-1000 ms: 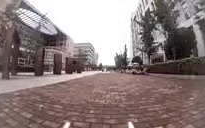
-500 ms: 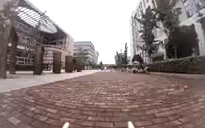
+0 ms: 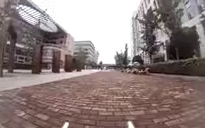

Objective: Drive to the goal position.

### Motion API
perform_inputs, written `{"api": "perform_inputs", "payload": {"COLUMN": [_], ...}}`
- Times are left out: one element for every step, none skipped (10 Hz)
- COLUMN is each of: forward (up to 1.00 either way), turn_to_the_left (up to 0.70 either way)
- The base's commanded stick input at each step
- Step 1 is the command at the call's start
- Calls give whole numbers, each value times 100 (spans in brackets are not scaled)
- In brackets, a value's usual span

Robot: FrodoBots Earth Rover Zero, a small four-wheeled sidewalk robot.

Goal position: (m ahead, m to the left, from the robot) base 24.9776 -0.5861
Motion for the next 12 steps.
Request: {"api": "perform_inputs", "payload": {"forward": [45, 45, 45, 45, 45, 45, 45, 45, 45, 45, 45, 45], "turn_to_the_left": [0, 0, 0, 0, 0, 22, 27, 27, 27, 27, 27, 27]}}
